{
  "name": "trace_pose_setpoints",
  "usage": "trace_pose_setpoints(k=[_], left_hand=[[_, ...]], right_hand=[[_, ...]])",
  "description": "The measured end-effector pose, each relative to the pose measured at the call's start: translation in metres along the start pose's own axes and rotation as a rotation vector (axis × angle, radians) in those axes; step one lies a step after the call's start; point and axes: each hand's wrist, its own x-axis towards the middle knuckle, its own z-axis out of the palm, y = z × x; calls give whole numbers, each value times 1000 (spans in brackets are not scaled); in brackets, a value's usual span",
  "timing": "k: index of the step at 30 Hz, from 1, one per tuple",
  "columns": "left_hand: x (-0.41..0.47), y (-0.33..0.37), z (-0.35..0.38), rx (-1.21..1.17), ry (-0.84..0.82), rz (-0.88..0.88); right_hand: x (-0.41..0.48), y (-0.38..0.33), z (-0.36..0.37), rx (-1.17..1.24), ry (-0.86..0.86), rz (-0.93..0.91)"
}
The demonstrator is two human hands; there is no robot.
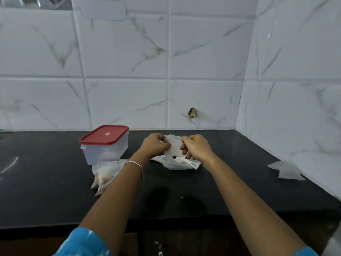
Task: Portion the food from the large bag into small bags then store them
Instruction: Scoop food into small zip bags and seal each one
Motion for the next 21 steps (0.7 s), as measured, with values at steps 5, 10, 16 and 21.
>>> trace_pose_setpoints(k=[5,10,16,21], left_hand=[[10,-4,0,166,99,-10],[12,-5,-6,178,133,-31],[7,4,-27,153,195,-9],[1,19,-53,257,251,47]], right_hand=[[8,32,-7,-684,64,-123],[6,45,-2,-829,-4,-141],[9,43,-4,-874,-10,-206],[21,41,-2,-984,88,-417]])
